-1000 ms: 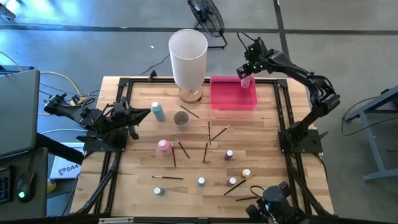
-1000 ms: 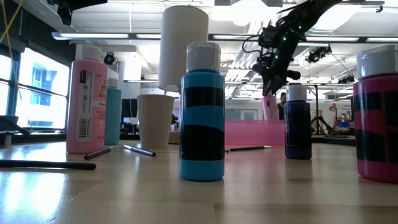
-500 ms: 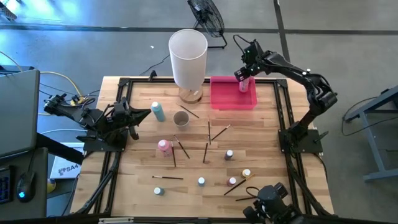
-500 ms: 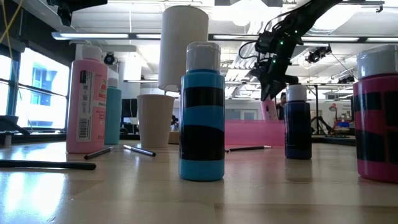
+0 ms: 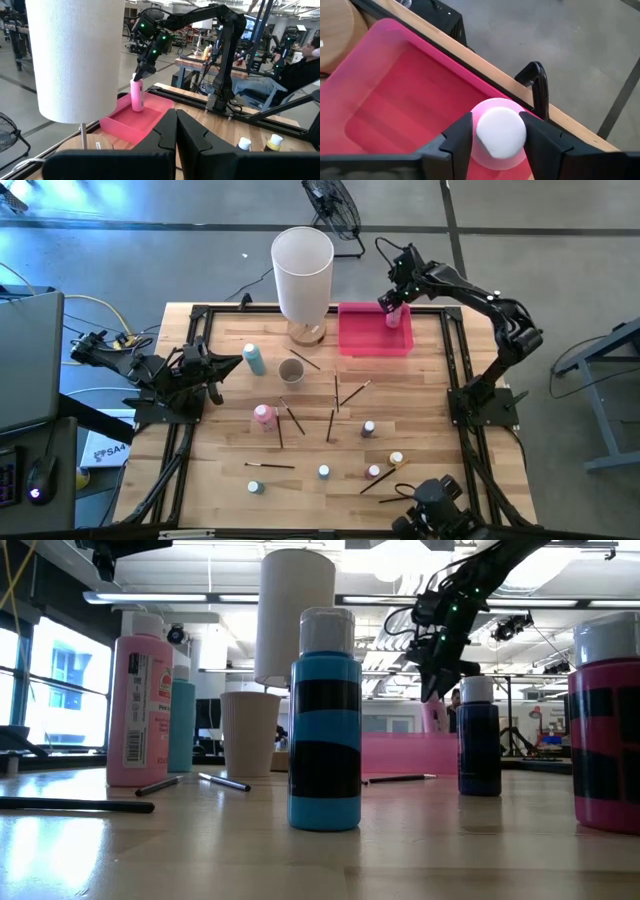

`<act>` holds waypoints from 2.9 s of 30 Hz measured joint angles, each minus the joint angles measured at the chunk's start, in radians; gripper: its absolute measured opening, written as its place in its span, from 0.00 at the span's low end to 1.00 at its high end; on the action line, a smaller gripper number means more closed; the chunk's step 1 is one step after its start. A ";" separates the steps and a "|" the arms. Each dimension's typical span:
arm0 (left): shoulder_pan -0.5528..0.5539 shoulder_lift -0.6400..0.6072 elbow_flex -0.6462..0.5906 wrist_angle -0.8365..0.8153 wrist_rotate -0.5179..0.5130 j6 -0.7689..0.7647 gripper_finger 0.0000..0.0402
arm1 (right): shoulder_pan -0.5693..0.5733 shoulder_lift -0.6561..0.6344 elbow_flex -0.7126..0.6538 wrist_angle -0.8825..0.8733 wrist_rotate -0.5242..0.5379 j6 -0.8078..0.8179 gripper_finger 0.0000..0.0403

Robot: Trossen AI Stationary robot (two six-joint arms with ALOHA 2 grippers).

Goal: Pick & Place Paint Supplies
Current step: Put the big pink paint bottle into the pink bin, then put the big blue paint bottle into the pink bin

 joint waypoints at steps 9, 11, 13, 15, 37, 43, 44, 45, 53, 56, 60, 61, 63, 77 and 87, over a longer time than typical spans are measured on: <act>0.000 0.000 0.000 -0.001 -0.004 0.005 0.00 | 0.000 -0.014 0.000 -0.028 -0.001 -0.016 0.44; 0.000 0.000 0.000 -0.001 -0.006 0.006 0.00 | 0.000 -0.023 0.000 -0.036 0.003 -0.024 0.46; 0.000 0.000 0.000 -0.001 -0.006 0.008 0.00 | 0.000 -0.033 0.000 -0.035 0.034 -0.026 0.48; 0.000 0.000 0.000 -0.001 -0.006 0.008 0.00 | 0.000 -0.044 -0.001 -0.035 0.059 -0.034 0.51; 0.000 0.000 0.000 0.002 -0.005 0.008 0.00 | 0.043 -0.491 -0.001 -0.122 -0.133 -0.053 0.64; 0.000 0.000 0.000 0.002 -0.002 0.008 0.00 | 0.079 -0.654 -0.001 -0.103 -0.269 0.024 0.64; 0.000 0.000 0.000 0.002 -0.002 0.008 0.00 | 0.085 -0.675 -0.001 -0.099 -0.293 0.034 0.64; 0.000 0.000 0.000 0.002 -0.002 0.008 0.00 | 0.093 -0.695 -0.001 -0.095 -0.312 0.045 0.64; 0.000 0.000 0.000 0.002 -0.002 0.008 0.00 | 0.156 -0.786 -0.001 -0.096 -0.402 0.059 0.64; 0.000 0.000 0.000 0.002 -0.002 0.008 0.00 | 0.181 -0.799 -0.001 -0.096 -0.409 0.059 0.64; 0.000 0.000 0.000 0.002 -0.002 0.008 0.00 | 0.218 -0.804 -0.001 -0.096 -0.480 0.071 0.64; 0.000 0.000 0.000 0.002 -0.002 0.008 0.00 | 0.227 -0.803 -0.001 -0.096 -0.502 0.085 0.64; 0.000 0.000 0.000 0.002 -0.002 0.008 0.00 | 0.246 -0.802 -0.001 -0.097 -0.546 0.113 0.64; 0.000 0.000 0.000 0.001 0.006 0.008 0.00 | 0.437 -0.802 -0.001 -0.097 -0.658 0.217 0.33; 0.000 0.000 0.000 0.000 0.008 0.008 0.00 | 0.593 -0.802 -0.001 -0.096 -0.592 0.230 0.10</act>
